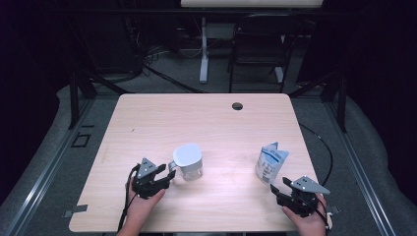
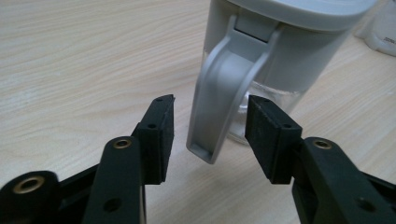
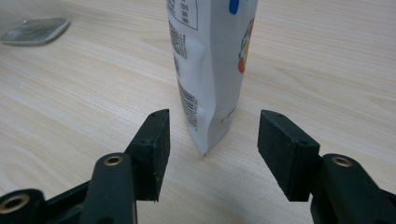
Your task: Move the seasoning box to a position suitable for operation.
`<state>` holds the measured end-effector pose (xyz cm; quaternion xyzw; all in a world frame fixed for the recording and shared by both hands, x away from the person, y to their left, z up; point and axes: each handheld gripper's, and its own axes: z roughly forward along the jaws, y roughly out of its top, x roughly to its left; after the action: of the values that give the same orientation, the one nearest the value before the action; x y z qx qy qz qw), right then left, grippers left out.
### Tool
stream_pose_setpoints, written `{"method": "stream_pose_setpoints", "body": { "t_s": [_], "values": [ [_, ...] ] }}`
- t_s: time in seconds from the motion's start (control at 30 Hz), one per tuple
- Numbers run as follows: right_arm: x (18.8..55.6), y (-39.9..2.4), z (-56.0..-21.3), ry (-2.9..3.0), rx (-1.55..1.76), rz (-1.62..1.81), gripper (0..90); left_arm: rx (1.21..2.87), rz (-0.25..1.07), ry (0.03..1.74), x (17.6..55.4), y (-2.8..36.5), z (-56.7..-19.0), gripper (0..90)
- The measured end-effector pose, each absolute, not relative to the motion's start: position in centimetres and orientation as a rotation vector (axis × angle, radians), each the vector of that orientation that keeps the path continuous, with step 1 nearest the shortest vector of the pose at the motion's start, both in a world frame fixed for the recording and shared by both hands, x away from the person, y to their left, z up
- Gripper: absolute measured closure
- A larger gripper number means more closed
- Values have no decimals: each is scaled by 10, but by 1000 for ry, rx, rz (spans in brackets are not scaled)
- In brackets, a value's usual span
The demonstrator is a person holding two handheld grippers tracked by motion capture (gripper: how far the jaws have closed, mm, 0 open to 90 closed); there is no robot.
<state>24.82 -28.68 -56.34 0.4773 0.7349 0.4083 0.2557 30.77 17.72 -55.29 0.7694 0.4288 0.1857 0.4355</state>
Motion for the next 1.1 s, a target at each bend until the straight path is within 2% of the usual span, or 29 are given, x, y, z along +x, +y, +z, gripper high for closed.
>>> {"method": "stream_pose_setpoints", "body": {
  "t_s": [0.07, 0.4, 0.7, 0.83, 1.1],
  "values": [
    [248, -288, -563, 2001, 1297, 1105, 435, 1913, 456, 1079, 311, 177, -553, 563],
    [249, -293, -565, 1982, 1313, 1111, 432, 1894, 479, 1124, 320, 173, -556, 569],
    [249, -292, -566, 1981, 1310, 1113, 431, 1873, 477, 1148, 330, 176, -555, 627],
    [249, -290, -566, 1974, 1308, 1115, 430, 1883, 513, 1145, 332, 174, -555, 677],
    [249, -288, -566, 1975, 1309, 1107, 428, 1915, 572, 1141, 332, 172, -554, 717]
  ]
}}
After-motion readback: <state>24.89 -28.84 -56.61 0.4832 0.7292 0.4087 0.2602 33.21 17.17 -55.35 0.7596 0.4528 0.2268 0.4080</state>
